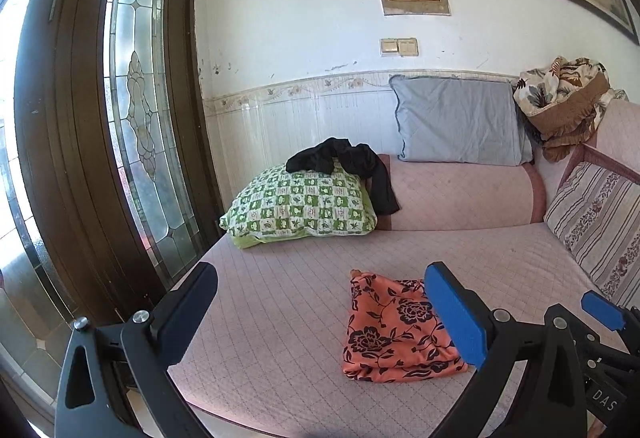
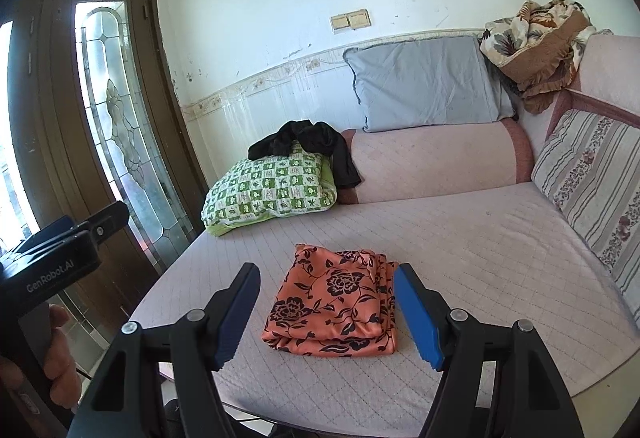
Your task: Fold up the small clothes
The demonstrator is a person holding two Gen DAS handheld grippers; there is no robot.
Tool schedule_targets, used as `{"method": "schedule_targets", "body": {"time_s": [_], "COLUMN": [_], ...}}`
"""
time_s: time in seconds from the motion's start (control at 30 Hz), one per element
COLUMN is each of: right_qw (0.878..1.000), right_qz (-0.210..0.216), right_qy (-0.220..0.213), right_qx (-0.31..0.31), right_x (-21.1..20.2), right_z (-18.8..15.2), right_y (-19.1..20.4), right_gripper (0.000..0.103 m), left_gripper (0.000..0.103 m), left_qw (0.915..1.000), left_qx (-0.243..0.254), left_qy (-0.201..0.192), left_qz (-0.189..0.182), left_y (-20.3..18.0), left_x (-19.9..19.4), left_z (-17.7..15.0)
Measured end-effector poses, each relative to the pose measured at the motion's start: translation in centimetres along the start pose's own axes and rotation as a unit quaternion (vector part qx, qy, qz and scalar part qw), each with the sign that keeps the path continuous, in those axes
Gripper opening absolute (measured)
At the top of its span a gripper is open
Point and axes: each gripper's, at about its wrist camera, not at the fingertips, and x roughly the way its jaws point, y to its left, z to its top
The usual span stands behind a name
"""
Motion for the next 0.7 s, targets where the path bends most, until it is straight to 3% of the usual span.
{"method": "schedule_targets", "body": {"time_s": [0.7], "right_qw": [1.000], "right_qz": [-0.009], "right_qy": [-0.011], "right_qx": [-0.027], "right_x": [-0.2], "right_z": [1.0], "right_y": [2.1], "right_gripper": [0.073], "left_gripper": [0.103], "left_qw": [0.9995], "left_qx": [-0.012], "left_qy": [-0.030], "left_qz": [0.003], "left_y": [1.7], "left_x": [-2.4], "left_z": [1.6]}}
